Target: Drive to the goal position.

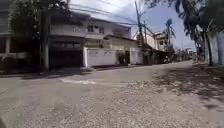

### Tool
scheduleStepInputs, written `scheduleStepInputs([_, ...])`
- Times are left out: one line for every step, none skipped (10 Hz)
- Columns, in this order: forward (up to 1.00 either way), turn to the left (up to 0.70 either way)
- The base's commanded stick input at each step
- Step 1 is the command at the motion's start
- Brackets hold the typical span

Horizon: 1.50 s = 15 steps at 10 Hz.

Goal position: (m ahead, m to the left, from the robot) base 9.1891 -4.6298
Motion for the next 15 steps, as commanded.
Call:
scheduleStepInputs([1.0,-0.03])
scheduleStepInputs([1.0,-0.01])
scheduleStepInputs([1.0,0.0])
scheduleStepInputs([1.0,0.0])
scheduleStepInputs([1.0,0.0])
scheduleStepInputs([1.0,0.0])
scheduleStepInputs([1.0,0.0])
scheduleStepInputs([1.0,0.0])
scheduleStepInputs([1.0,0.0])
scheduleStepInputs([1.0,-0.06])
scheduleStepInputs([1.0,-0.18])
scheduleStepInputs([1.0,-0.4])
scheduleStepInputs([1.0,-0.4])
scheduleStepInputs([1.0,-0.37])
scheduleStepInputs([1.0,-0.27])
